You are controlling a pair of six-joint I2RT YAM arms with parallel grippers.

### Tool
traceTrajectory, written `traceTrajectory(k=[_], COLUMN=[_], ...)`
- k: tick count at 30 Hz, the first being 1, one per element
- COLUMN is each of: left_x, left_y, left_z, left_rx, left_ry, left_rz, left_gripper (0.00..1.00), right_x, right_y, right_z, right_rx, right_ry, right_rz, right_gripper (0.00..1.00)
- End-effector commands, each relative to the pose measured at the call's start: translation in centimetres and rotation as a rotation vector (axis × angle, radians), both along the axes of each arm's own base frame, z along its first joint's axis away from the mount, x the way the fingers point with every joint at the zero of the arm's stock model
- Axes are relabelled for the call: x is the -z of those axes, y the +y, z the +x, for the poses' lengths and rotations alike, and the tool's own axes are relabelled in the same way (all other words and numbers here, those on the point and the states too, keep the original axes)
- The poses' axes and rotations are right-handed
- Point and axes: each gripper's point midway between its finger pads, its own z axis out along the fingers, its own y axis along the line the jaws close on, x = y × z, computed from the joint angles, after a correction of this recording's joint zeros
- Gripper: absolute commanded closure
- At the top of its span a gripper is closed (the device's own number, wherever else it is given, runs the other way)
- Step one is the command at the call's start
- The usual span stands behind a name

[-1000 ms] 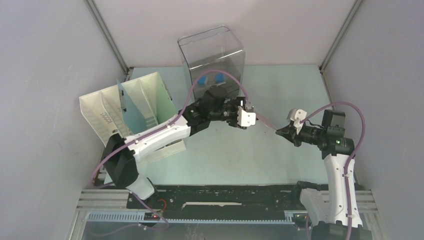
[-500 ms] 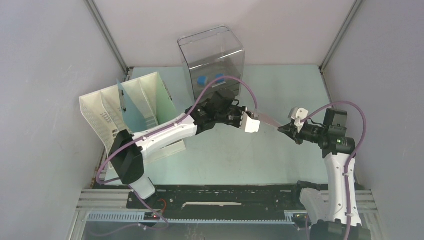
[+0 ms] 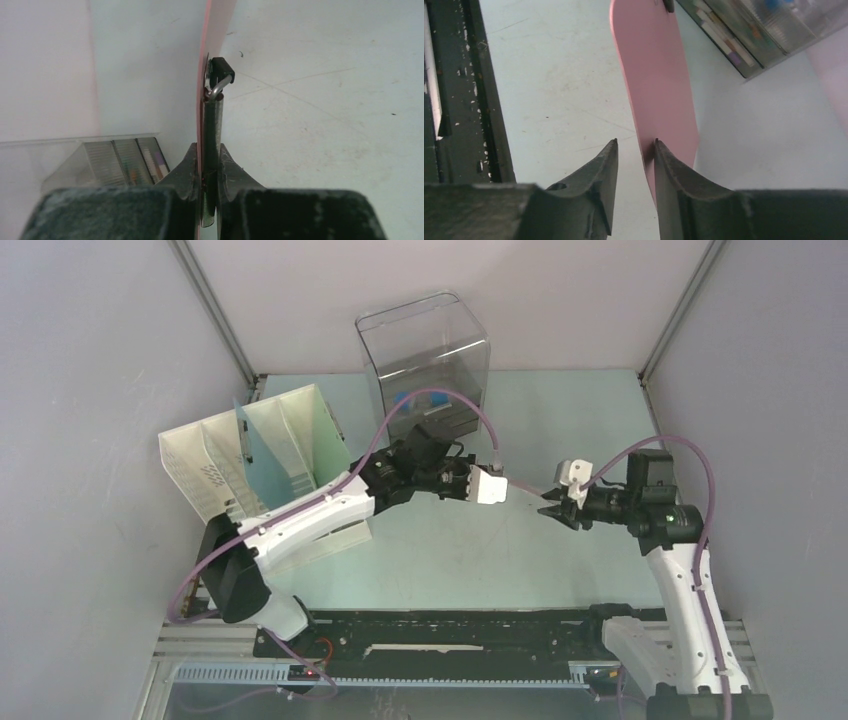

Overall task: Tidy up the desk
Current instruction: Pick up the folder from the center of the board.

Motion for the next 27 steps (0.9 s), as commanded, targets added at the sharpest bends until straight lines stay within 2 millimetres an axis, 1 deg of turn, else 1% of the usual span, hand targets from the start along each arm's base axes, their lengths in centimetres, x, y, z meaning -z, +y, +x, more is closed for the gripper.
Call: traceTrajectory(k=[1, 4, 8, 11, 13, 15, 18, 19, 20, 22, 23, 24, 25, 27], left_x=[-4.2, -4.3, -4.6, -4.9, -5.2, -5.5, -6.1, -6.5, -7.0, -8.3, -9.0, -10.1, -11.1, -12.5], left_y=[-0.2, 0.2, 0.6, 0.9, 1.1, 1.2, 1.5, 1.6, 1.9, 2.8, 3.5, 4.2, 4.8, 6.2], left_z=[-2.0, -2.5, -3.4, -3.7, -4.0, -4.2, -4.1, -3.9, -3.4, -2.1, -1.8, -2.1, -2.3, -3.1], left_rx=[-0.010, -0.023, -0.026, -0.042, -0.048, -0.054, -0.084, -0.107, -0.152, -0.278, -0.316, -0.324, -0.324, -0.326], left_ry=[0.086, 0.120, 0.161, 0.184, 0.197, 0.207, 0.217, 0.220, 0.218, 0.235, 0.243, 0.250, 0.259, 0.285], left_rz=[-0.143, -0.152, -0.174, -0.193, -0.206, -0.224, -0.264, -0.290, -0.325, -0.428, -0.479, -0.536, -0.591, -0.686], left_gripper=[1.00, 1.00, 1.00, 1.00, 1.00, 1.00, 1.00, 0.97, 0.89, 0.56, 0.43, 0.32, 0.18, 0.03], right_x=[0.5, 0.5, 0.3, 0.2, 0.2, 0.1, -0.6, -0.8, -1.1, -1.8, -2.0, -2.4, -2.7, -3.2], right_y=[1.8, 2.6, 3.5, 4.1, 4.5, 4.7, 4.9, 4.9, 4.9, 4.9, 4.9, 5.0, 4.8, 4.7], right_z=[-1.6, -1.8, -1.8, -1.8, -2.0, -2.2, -2.5, -2.7, -2.9, -3.2, -3.3, -3.5, -3.5, -3.6], right_rx=[-0.065, -0.099, -0.129, -0.152, -0.171, -0.186, -0.201, -0.204, -0.205, -0.209, -0.209, -0.209, -0.204, -0.196], right_ry=[0.045, 0.038, 0.060, 0.084, 0.095, 0.093, 0.076, 0.073, 0.070, 0.072, 0.077, 0.081, 0.090, 0.108], right_rz=[-0.046, -0.059, -0.053, -0.044, -0.045, -0.043, -0.029, -0.025, -0.019, 0.000, 0.011, 0.026, 0.040, 0.069], right_gripper=[0.58, 0.56, 0.58, 0.68, 0.78, 0.99, 1.00, 1.00, 1.00, 1.00, 1.00, 1.00, 1.00, 1.00])
